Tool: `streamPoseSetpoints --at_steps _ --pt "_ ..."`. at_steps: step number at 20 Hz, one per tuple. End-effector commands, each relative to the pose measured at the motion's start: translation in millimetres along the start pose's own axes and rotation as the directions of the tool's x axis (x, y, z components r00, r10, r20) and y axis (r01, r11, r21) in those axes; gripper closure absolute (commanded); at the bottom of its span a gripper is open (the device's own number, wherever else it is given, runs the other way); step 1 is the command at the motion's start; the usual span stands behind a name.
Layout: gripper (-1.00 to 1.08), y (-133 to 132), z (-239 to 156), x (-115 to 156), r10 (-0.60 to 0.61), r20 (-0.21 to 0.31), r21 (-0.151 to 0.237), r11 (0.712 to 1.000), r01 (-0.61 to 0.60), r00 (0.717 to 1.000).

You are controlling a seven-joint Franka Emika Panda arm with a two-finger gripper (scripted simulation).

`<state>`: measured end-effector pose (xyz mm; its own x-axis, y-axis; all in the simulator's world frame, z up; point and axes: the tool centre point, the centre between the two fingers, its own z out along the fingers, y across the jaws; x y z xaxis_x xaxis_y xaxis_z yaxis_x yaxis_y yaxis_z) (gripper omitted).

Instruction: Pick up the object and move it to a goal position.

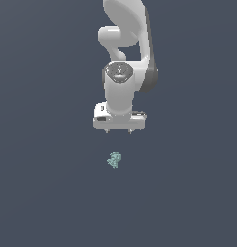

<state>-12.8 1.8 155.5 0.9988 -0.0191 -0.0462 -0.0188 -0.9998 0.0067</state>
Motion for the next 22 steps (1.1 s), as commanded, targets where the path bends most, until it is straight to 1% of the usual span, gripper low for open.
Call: streamPoseSetpoints --at_steps 1,10,16,22 --pt "-0.92 0 0 0 0.000 0.000 0.000 1.000 0.000 1.000" --pt "-0.92 8 -7 -1 -0.025 0.011 -0.026 0.999 0.025 1.000" --pt "-0.92 8 -4 3 -0.008 0.008 -0.023 1.000 0.008 1.000" --pt "-0.92 10 6 17 0.064 -0.002 -0.016 0.998 -0.064 0.998"
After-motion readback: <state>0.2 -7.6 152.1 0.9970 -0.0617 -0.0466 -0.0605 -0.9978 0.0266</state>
